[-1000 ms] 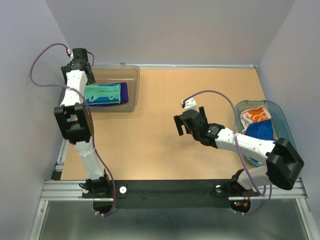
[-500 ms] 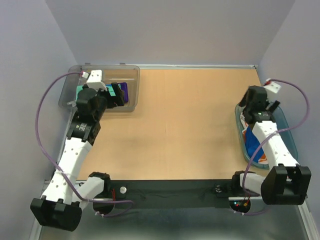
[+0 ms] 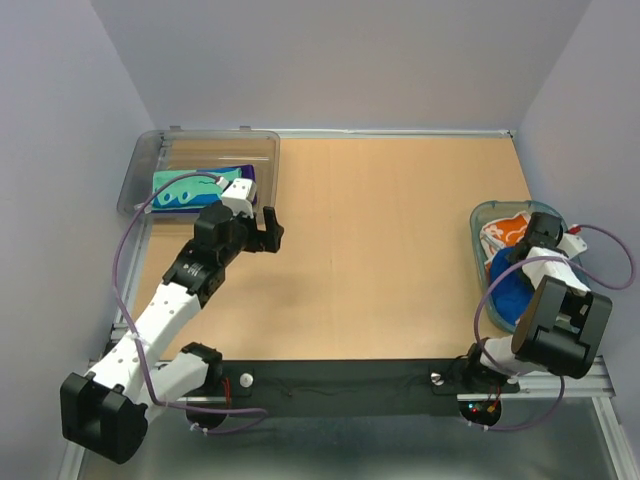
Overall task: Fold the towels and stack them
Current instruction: Grab crumpled towel, then move the towel to the center of the board
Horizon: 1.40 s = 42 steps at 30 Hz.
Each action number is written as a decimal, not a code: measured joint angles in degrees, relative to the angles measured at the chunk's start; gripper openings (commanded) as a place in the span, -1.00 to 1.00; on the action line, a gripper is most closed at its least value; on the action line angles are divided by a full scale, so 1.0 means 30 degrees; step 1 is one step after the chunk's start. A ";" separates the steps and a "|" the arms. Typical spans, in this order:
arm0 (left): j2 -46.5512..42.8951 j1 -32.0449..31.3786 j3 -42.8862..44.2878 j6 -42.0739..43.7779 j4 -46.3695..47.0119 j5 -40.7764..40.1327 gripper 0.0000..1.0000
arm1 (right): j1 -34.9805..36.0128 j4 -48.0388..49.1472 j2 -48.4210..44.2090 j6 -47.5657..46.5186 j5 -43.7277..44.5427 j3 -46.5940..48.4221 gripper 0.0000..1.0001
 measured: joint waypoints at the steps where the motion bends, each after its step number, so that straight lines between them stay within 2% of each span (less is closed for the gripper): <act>1: 0.0051 0.0000 0.0000 0.0000 0.0022 0.0022 0.97 | -0.0051 0.0175 0.0109 0.0291 -0.0277 -0.0437 0.05; 2: 0.0087 -0.0007 0.0000 0.0000 0.0073 0.0044 0.97 | -0.0051 0.0284 0.0117 0.0321 -0.0342 -0.0627 -0.13; 3: 0.0117 -0.0007 0.0000 -0.0007 0.0117 0.0073 0.97 | -0.0051 0.0532 0.0058 0.0379 -0.0393 -0.0780 -0.45; 5: 0.0197 -0.0007 0.0000 -0.0007 0.0219 0.0080 0.97 | -0.0044 0.0867 -0.0066 0.0328 -0.0423 -0.0823 -0.71; 8: 0.0313 -0.0007 0.0000 -0.0058 0.0306 0.0233 0.96 | -0.0051 0.0780 -0.0590 -0.0015 -0.0452 -0.0838 -0.73; 9: 0.0393 -0.0007 0.0000 -0.0073 0.0321 0.0291 0.96 | -0.0051 0.0692 -0.1035 -0.0168 -0.0452 -0.0838 -0.80; 17: 0.1603 -0.0007 0.0000 -0.0175 0.0386 0.1027 0.96 | -0.0051 0.0160 -0.5632 -0.1770 -0.0896 0.0080 -0.81; 21: 0.2076 -0.0007 0.0000 -0.0197 0.0393 0.1122 0.96 | -0.0044 0.0138 -0.6732 -0.2353 -0.1894 0.1202 -0.82; 24: 0.2208 -0.0007 0.0000 -0.0197 0.0401 0.1122 0.96 | -0.0051 0.0073 -0.7082 -0.2820 -0.3009 0.2142 -0.90; 29: 0.2404 -0.0007 0.0007 -0.0197 0.0532 0.1100 0.96 | 0.0342 -0.0153 -0.7169 -0.3774 -0.6783 0.4459 -0.91; 36: 0.2849 -0.0007 0.0109 -0.0182 0.0648 0.0991 0.96 | 0.4612 0.0583 -0.5282 -0.4670 -1.1591 0.9216 -0.86; 38: 0.2965 -0.0007 0.0109 -0.0168 0.0656 0.0852 0.96 | 0.6433 0.1027 -0.4095 -0.5151 -1.2029 1.0418 -0.84; 42: 0.2980 -0.0007 0.0109 -0.0102 0.0648 0.0459 0.96 | 1.0877 0.1545 -0.1872 -0.5901 -1.2152 1.1344 -0.65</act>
